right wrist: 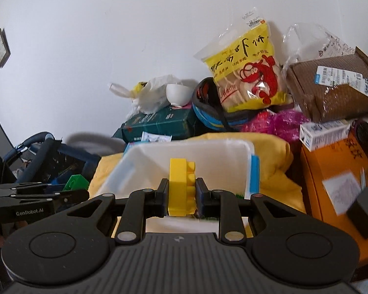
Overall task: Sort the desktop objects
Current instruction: 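Carry the green and yellow bricks into the white bin and open both tools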
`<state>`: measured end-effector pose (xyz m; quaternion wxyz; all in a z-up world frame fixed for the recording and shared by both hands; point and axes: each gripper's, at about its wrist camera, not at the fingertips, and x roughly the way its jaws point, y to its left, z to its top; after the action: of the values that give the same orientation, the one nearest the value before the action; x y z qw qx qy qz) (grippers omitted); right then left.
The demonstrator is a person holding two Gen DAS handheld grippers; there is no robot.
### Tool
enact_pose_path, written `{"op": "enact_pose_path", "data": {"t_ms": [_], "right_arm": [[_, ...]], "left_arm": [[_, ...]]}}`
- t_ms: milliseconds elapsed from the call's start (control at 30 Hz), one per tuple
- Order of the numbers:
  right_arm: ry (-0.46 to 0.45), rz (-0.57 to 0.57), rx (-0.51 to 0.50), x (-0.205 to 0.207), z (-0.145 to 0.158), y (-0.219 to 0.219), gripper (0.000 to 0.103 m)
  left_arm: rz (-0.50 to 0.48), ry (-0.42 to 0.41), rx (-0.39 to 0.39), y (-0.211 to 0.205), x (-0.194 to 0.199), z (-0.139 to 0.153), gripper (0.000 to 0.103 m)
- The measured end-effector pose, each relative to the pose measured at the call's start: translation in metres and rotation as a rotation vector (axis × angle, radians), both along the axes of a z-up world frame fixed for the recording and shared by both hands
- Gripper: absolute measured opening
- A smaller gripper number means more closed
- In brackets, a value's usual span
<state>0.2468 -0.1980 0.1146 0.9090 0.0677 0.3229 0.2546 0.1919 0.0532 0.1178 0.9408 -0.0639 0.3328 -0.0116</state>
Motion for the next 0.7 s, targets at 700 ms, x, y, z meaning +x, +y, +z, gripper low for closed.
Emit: {"op": "enact_pose_path", "data": {"t_ms": [700], "right_arm": [[0.140,0.027,-0.116,0.062,-0.009,0.027,0.027]], "left_arm": [[0.011,0.140,0.026,0.005,0.069,0.002,0.053]]}}
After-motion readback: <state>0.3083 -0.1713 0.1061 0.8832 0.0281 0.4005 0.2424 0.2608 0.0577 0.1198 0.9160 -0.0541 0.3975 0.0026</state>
